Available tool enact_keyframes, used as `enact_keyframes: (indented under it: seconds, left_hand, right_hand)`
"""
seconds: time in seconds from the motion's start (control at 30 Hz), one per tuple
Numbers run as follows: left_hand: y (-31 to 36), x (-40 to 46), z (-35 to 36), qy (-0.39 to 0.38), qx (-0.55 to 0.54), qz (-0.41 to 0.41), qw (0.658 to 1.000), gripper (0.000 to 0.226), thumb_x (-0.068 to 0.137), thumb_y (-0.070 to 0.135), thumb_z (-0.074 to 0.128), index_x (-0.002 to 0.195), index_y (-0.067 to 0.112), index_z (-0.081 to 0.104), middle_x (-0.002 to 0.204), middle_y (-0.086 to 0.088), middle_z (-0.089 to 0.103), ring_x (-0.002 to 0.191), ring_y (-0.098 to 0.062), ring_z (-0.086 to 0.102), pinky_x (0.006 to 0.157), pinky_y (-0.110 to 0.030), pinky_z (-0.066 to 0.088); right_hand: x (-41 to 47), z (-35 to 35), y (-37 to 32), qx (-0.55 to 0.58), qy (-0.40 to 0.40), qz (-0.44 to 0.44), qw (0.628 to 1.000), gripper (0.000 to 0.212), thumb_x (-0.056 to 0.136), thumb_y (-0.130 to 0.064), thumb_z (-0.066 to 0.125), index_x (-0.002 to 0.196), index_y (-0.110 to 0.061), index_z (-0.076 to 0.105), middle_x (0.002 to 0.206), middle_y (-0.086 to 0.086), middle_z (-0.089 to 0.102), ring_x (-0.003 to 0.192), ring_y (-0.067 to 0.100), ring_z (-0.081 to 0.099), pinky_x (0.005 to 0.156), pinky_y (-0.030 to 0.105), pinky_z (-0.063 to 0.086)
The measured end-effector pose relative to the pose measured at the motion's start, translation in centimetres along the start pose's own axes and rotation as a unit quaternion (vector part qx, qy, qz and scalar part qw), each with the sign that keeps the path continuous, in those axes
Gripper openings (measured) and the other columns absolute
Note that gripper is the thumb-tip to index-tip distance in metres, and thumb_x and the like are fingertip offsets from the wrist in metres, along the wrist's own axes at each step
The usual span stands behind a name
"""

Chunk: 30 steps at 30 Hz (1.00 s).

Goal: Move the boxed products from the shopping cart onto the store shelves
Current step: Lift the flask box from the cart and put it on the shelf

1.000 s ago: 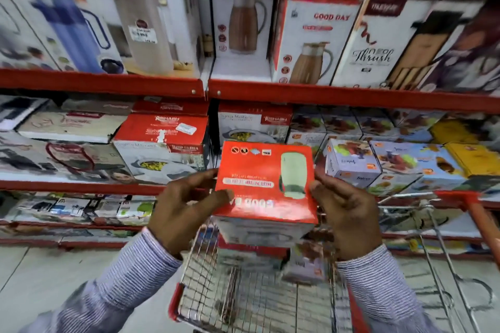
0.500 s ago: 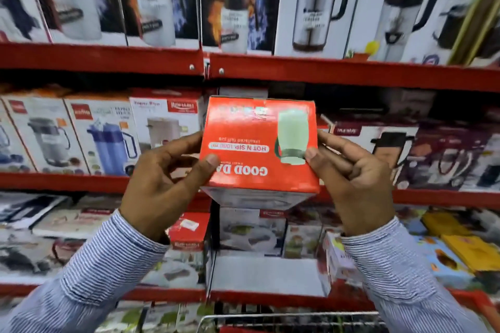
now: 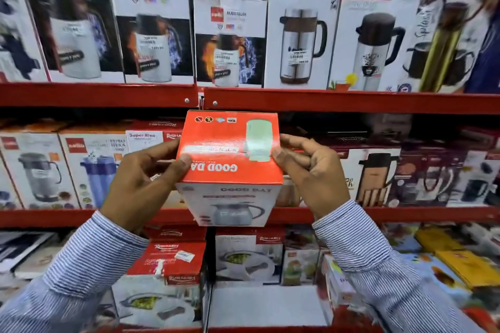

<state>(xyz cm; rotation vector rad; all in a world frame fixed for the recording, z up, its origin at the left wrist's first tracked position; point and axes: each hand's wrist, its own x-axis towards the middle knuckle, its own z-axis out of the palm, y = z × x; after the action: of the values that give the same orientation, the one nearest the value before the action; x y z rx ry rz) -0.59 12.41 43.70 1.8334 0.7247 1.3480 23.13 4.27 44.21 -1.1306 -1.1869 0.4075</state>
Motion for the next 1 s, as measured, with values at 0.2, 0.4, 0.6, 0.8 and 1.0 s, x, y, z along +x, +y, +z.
enact_keyframes:
  seconds: [0.2,0.4,0.6,0.8,1.0]
  left_hand:
    - [-0.4,1.0,-0.4,0.005,0.000,-0.013,1.000,0.027,0.090,0.018,0.060,0.109,0.036,0.066,0.096,0.016,0.077,0.090,-0.008,0.074,0.067,-0.019,0.061]
    - [-1.6,2.8,0.0,0.012,0.003,-0.009,1.000,0.033,0.090,0.017,0.062,0.123,0.024,0.064,0.108,-0.002,0.076,0.099,-0.024,0.073,0.085,-0.044,0.060]
    - [-4.3,4.5,2.1,0.035,0.015,-0.014,0.999,0.035,0.092,0.012,0.063,0.123,0.028,0.062,0.113,-0.006,0.073,0.104,-0.028,0.069,0.090,-0.052,0.057]
    - [-6.6,6.4,3.1,0.029,0.023,-0.064,0.997,0.040,0.090,0.017,0.065,0.130,0.017,0.060,0.118,-0.004,0.071,0.109,-0.027,0.068,0.092,-0.051,0.057]
    - [-7.7,8.5,3.3,0.022,0.050,-0.092,0.994,0.028,0.089,0.028,0.067,0.116,0.030,0.066,0.107,0.000,0.075,0.101,-0.023,0.071,0.088,-0.053,0.058]
  right_hand:
    - [1.1,0.6,-0.5,-0.022,-0.009,0.003,1.000,0.038,0.082,-0.025,0.071,0.119,-0.015,0.064,0.101,0.008,0.077,0.090,0.014,0.074,0.087,0.042,0.059]
    - [2.9,0.9,0.2,-0.031,-0.011,0.004,0.999,0.038,0.084,-0.022,0.069,0.120,-0.015,0.063,0.103,0.007,0.076,0.093,0.014,0.073,0.088,0.042,0.058]
    - [4.9,0.8,2.6,-0.058,-0.011,0.033,0.998,0.037,0.085,-0.020,0.068,0.122,-0.018,0.061,0.110,0.008,0.074,0.095,0.015,0.073,0.088,0.042,0.058]
    - [6.8,0.8,4.9,-0.093,-0.019,0.060,0.994,0.035,0.086,-0.021,0.066,0.121,-0.017,0.061,0.114,0.011,0.072,0.097,0.016,0.071,0.091,0.042,0.057]
    - [9.3,1.6,6.7,-0.109,-0.013,0.081,0.991,0.032,0.086,-0.022,0.066,0.117,-0.017,0.063,0.109,0.010,0.074,0.095,0.018,0.072,0.091,0.043,0.056]
